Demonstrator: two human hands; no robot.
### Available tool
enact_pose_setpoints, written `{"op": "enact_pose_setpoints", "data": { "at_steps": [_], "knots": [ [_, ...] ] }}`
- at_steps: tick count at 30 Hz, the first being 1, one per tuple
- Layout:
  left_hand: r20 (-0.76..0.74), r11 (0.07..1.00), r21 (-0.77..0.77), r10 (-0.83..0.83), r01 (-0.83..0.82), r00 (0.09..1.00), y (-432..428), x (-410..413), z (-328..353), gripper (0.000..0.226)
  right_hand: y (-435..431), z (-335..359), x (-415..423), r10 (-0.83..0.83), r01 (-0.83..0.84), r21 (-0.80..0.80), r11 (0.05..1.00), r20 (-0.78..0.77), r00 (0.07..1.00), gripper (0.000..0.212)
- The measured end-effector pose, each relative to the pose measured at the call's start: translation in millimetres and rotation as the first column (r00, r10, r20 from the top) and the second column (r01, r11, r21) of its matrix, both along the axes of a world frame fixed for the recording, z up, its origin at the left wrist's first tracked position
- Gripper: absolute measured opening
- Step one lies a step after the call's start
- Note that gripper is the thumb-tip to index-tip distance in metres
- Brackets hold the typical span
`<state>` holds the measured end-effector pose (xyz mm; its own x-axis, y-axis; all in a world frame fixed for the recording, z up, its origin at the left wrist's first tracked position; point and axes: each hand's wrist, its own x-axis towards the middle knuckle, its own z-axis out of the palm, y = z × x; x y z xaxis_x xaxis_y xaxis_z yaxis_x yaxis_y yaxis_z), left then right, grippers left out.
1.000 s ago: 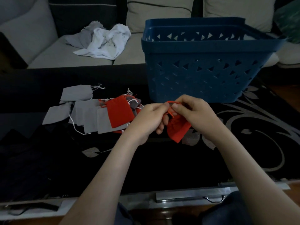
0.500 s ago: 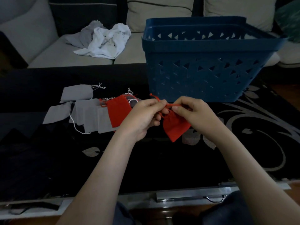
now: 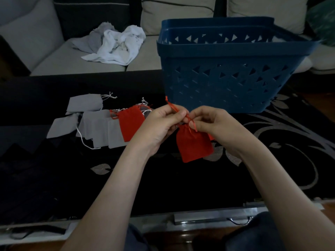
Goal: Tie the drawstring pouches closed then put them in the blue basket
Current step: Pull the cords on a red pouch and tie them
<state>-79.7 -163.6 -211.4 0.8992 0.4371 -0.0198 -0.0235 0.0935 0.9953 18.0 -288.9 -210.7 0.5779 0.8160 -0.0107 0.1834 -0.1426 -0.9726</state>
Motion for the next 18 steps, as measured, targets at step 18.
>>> {"op": "enact_pose_setpoints", "data": {
  "at_steps": [18],
  "knots": [
    [0.001, 0.365, 0.929, 0.182, -0.068, 0.983, 3.7, 1.3, -12.7, 0.012, -1.4, 0.4, -3.3, -0.072, 0.069, -0.107, 0.992, -0.021, 0.997, 0.017]
  ]
}}
